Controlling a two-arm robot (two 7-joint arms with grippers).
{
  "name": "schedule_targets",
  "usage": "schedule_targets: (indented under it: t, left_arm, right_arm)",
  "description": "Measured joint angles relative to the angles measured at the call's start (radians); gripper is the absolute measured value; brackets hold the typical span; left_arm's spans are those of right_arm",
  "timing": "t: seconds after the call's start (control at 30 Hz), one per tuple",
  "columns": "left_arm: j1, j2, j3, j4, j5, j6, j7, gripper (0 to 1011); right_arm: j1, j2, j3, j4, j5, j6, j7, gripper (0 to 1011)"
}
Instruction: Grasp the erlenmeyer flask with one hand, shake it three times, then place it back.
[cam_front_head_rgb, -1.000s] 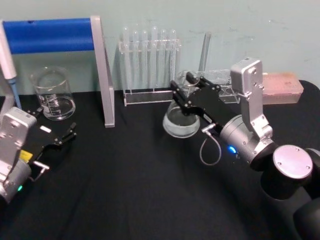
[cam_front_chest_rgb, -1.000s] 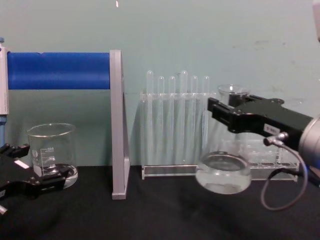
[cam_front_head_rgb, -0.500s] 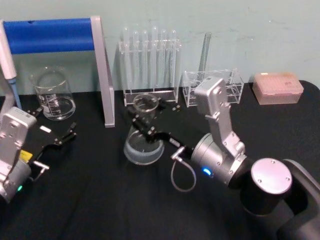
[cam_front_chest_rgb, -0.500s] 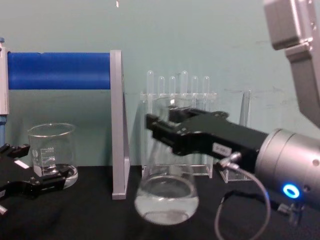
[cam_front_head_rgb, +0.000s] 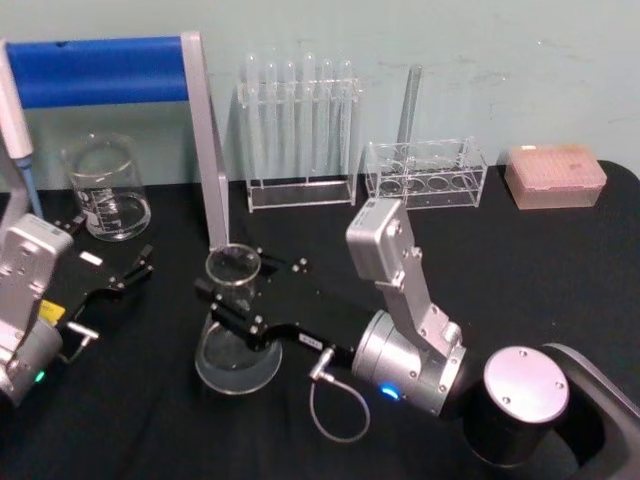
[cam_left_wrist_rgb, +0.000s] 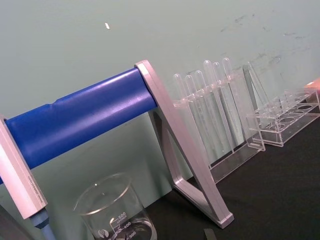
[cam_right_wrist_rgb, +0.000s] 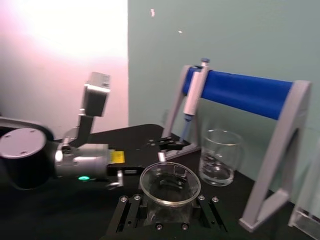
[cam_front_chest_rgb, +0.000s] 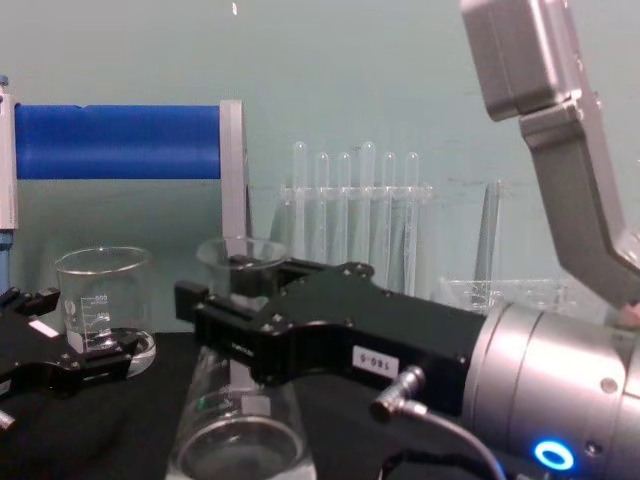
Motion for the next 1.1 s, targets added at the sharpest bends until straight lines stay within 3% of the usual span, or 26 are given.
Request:
schedule_targets:
  t: [0.23, 0.53, 0.73, 1.1]
  left_arm:
    - [0.000, 0.000, 0.000, 0.000, 0.000, 0.000, 0.000, 1001]
    - [0.000, 0.000, 0.000, 0.000, 0.000, 0.000, 0.000, 1001]
    - [0.000, 0.000, 0.000, 0.000, 0.000, 0.000, 0.000, 1001]
    - [0.000, 0.000, 0.000, 0.000, 0.000, 0.000, 0.000, 1001]
  right_arm:
    - [-0.001, 0.015, -0.025, -0.011, 0.015, 0.004, 0.011, 449]
    - [0.015, 0.017, -0.009, 0.006, 0.023, 0.003, -0.017, 449]
    - [0.031, 0.012, 0.031, 0.037, 0.022, -0.004, -0.060, 449]
    - [0.059, 0.005, 0.146, 0.100, 0.004, -0.023, -0.155, 449]
